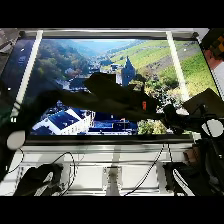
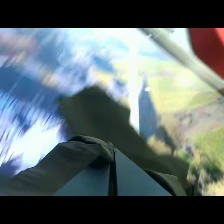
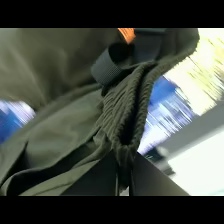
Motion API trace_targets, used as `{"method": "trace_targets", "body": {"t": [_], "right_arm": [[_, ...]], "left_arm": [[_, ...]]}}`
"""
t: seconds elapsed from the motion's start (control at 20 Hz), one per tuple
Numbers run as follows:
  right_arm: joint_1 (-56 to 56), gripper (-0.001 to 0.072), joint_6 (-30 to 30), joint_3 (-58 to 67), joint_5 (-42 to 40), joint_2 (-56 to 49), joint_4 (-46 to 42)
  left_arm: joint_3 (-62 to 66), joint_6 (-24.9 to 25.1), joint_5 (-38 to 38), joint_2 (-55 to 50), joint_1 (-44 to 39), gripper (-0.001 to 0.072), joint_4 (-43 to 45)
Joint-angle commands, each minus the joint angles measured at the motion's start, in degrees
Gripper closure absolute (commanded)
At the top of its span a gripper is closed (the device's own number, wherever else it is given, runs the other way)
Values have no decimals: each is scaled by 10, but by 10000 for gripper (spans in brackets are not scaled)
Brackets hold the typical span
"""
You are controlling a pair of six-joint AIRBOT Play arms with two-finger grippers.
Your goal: Fold the clothes and pants, and hang the long-sleeved shirts on hangers.
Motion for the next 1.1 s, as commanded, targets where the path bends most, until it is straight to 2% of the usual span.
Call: {"method": "trace_targets", "body": {"t": [0.0,0.25,0.45,0.55,0.6,0.7,0.9,1.05], "right_arm": [[0,693,70,0,-88,0,-25],[0,693,151,0,-153,-26,-78],[0,693,199,0,-254,-97,-106],[0,693,276,0,-311,-136,-127],[0,693,288,0,-337,-155,-133],[0,693,288,0,-362,-197,-112],[0,693,288,0,-464,-259,-95],[0,693,288,0,-528,-282,-83]], "left_arm": [[150,59,55,-186,-44,707,-4],[396,111,55,-457,-111,707,-4],[505,110,56,-587,-127,706,-5],[513,71,65,-619,-118,707,-4],[513,62,66,-629,-111,707,-5],[513,27,67,-646,-99,707,-5],[513,24,76,-656,-95,706,-4],[513,24,110,-657,-95,706,-5]]}}
